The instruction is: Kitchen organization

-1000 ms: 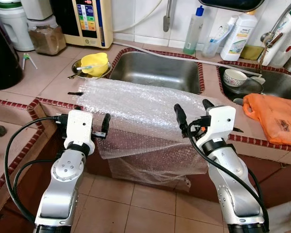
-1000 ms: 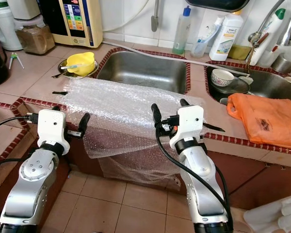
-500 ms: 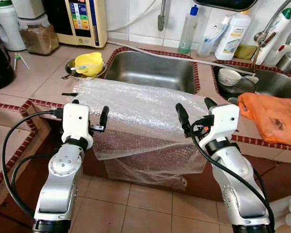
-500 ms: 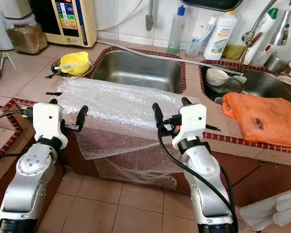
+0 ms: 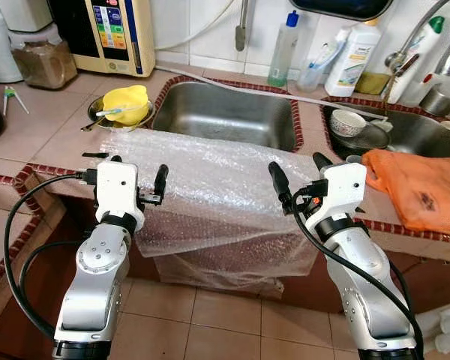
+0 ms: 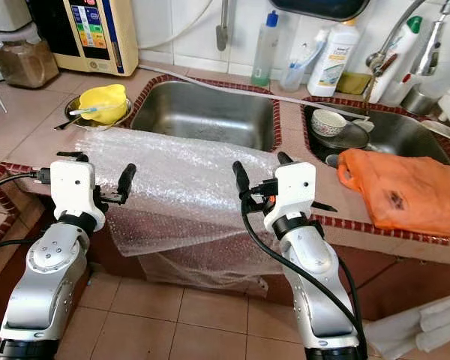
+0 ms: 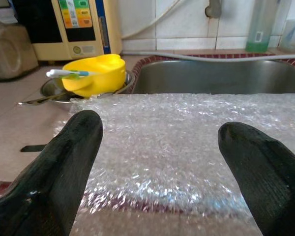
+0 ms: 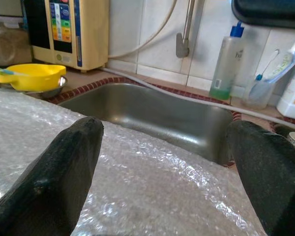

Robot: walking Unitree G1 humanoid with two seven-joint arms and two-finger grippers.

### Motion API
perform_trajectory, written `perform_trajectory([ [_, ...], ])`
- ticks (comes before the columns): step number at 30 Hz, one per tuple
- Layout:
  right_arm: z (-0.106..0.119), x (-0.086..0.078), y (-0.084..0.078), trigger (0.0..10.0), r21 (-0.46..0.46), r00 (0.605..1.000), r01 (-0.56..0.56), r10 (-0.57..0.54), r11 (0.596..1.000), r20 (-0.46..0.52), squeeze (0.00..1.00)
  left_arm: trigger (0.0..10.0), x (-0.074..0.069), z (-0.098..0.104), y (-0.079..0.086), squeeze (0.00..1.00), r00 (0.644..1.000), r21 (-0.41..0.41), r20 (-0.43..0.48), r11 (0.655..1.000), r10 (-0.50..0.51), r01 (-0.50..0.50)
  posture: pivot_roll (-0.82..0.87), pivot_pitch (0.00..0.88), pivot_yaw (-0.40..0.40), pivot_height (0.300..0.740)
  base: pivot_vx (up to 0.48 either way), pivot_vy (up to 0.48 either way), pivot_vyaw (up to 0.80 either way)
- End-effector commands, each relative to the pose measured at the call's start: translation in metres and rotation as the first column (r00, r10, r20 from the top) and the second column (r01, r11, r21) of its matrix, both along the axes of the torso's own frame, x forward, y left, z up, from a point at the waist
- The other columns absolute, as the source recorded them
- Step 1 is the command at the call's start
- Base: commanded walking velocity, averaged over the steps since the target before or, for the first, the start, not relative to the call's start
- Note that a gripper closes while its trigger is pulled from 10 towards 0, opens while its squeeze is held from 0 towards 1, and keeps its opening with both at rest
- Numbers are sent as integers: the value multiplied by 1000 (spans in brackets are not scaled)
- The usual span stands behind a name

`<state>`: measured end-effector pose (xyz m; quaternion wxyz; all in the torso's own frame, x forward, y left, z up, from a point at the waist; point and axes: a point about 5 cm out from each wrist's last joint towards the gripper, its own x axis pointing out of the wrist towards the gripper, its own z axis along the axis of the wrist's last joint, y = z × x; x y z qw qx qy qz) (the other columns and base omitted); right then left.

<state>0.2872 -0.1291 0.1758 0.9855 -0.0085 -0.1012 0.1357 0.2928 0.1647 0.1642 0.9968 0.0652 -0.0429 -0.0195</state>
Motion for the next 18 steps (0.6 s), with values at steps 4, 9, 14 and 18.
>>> perform_trajectory([
  [4,3,-2,-1,10000,-7,1000,-5,5,1000,4,0,10000,-1,1,-4,0,1000,-3,6,1000,-14,14,98,82,-82,740,322,0,0],
  [9,2,-2,-1,10000,-7,1000,-8,8,1000,4,0,10000,-1,0,-4,0,1000,-3,2,1000,-16,16,96,81,-82,740,323,0,0],
  [14,2,-2,0,10000,-9,1000,-13,13,1000,4,0,10000,-2,-3,-5,0,1000,0,-8,1000,-20,20,96,79,-82,740,332,0,0],
  [18,2,-2,1,10000,-11,1000,-16,16,1000,3,0,10000,-2,-4,-5,0,1000,0,-11,1000,-22,22,98,76,-82,740,345,0,0],
])
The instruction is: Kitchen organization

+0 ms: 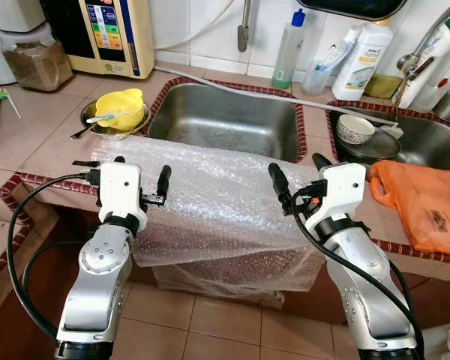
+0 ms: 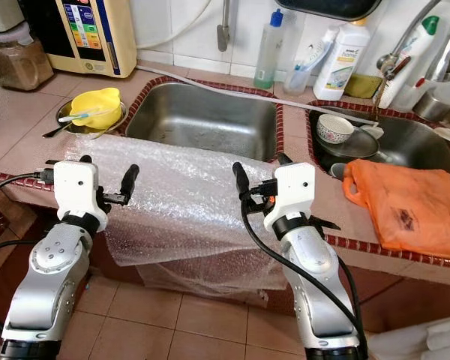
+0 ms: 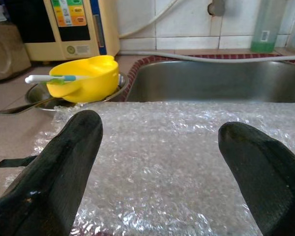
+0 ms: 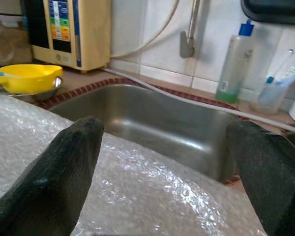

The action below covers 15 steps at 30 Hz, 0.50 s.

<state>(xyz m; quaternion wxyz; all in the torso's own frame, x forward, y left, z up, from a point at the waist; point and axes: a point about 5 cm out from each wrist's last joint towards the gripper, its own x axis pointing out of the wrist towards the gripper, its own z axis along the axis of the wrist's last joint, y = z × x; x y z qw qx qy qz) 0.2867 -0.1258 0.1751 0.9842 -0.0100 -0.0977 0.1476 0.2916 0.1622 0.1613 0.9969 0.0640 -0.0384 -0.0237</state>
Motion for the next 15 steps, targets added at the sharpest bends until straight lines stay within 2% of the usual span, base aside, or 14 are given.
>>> perform_trajectory([
  [1,2,-1,-2,10000,-5,1000,7,-7,1000,10,0,10000,-1,-1,-3,0,1000,3,-2,1000,-15,15,100,74,-82,740,352,0,0],
  [15,1,-1,-2,10000,-8,1000,3,-3,1000,5,0,10000,-1,-2,-3,0,1000,1,-6,1000,-18,18,101,75,-81,740,362,0,0],
])
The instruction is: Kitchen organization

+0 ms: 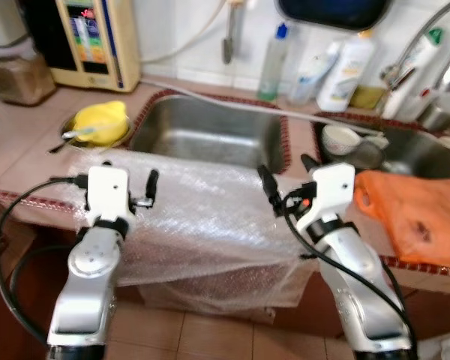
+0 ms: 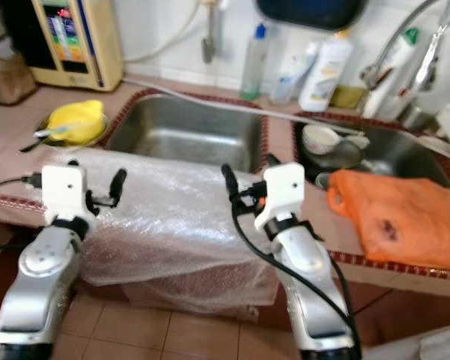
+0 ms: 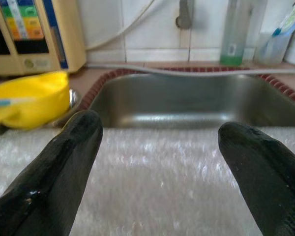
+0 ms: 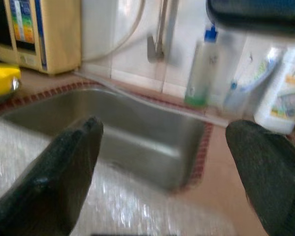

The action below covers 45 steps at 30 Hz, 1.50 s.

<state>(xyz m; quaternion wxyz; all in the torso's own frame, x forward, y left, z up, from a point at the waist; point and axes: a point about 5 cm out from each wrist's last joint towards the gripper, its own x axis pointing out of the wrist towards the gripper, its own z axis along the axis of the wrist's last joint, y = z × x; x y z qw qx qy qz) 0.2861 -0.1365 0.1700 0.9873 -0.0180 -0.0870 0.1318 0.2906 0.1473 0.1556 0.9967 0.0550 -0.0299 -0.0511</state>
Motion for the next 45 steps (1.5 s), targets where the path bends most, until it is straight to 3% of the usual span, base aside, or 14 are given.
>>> perform_trajectory([
  [1,5,-1,9,10000,8,999,-30,30,1000,22,0,10000,-1,4,11,0,999,16,15,999,36,-37,101,76,-81,740,368,0,0],
  [9,4,-1,9,10000,8,999,-29,28,1000,18,0,10000,-1,3,11,0,999,10,14,999,39,-40,100,79,-80,740,361,0,0],
  [27,4,-2,9,10000,21,1000,-23,22,1000,14,0,10000,-2,4,9,0,998,36,16,998,60,-61,105,83,-75,740,0,0,0],
  [30,8,-1,10,10000,62,999,-29,28,998,15,0,10000,0,16,17,0,989,104,88,986,120,-129,109,82,-71,740,0,0,0],
  [35,15,0,13,10000,89,999,-46,44,995,30,0,10000,2,24,33,0,972,105,128,971,199,-213,111,83,-62,740,0,0,0],
  [45,7,-3,8,10000,97,1000,-8,8,995,2,0,10000,2,17,24,0,990,75,62,988,127,-131,107,79,-27,740,0,0,-424],
])
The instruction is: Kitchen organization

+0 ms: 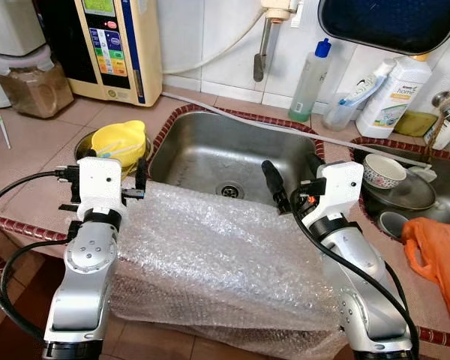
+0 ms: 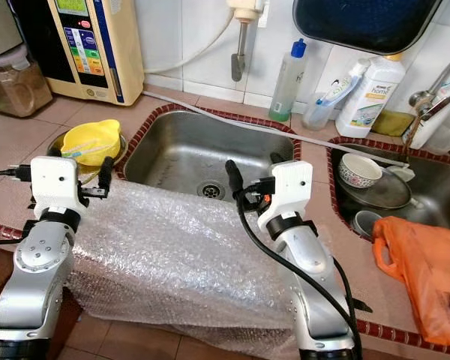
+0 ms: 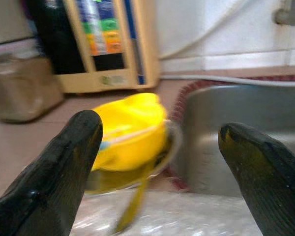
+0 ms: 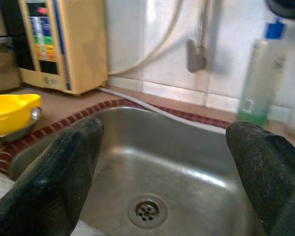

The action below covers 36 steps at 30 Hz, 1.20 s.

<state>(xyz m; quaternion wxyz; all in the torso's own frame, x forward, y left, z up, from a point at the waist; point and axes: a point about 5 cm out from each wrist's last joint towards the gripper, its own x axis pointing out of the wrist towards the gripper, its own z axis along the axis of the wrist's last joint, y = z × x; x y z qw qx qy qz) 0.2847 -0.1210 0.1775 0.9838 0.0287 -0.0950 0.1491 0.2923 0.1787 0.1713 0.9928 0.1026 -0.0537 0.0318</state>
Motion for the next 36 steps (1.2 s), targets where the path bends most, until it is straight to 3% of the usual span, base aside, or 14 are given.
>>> perform_trajectory([
  [1,-1,-1,-9,10000,8,999,46,-46,999,-2,0,10000,1,1,-8,0,999,-1,-26,999,-36,36,111,75,-15,740,0,0,-600],
  [6,-3,-1,-13,10000,18,996,84,-84,996,3,0,10000,4,8,-12,0,995,75,-17,992,-96,97,128,69,17,740,0,0,-120],
  [13,-12,4,-17,10000,32,989,146,-146,989,10,0,10000,10,8,-6,0,992,155,-69,981,-107,117,214,21,139,740,0,0,0],
  [14,-14,8,-18,10000,26,986,166,-166,986,20,0,10000,13,13,-6,0,990,209,-54,968,-128,136,236,10,161,740,0,0,0],
  [16,-13,17,-18,10000,35,982,186,-187,982,37,0,10000,18,21,-4,0,987,224,-49,962,-153,160,239,4,184,740,0,0,0],
  [20,-7,27,-18,10000,31,979,193,-195,981,62,0,10000,20,19,-7,0,981,227,-61,954,-187,196,220,12,182,740,0,0,0],
  [23,-3,35,-24,10000,61,972,221,-224,973,66,0,10000,20,12,-20,0,966,191,-66,947,-249,257,173,33,97,740,0,0,0],
  [25,-5,36,-26,10000,67,970,232,-236,970,58,0,10000,20,9,-23,0,962,186,-64,944,-266,273,167,31,87,740,0,0,0],
  [30,-19,43,-30,10000,77,967,254,-256,964,18,0,10000,29,-8,-28,0,971,104,-69,966,-229,235,162,14,8,740,0,0,0],
  [36,-11,43,-24,10000,47,975,214,-216,976,57,0,10000,35,-1,-29,0,978,83,-23,975,-205,207,141,10,-2,740,0,0,0],
])
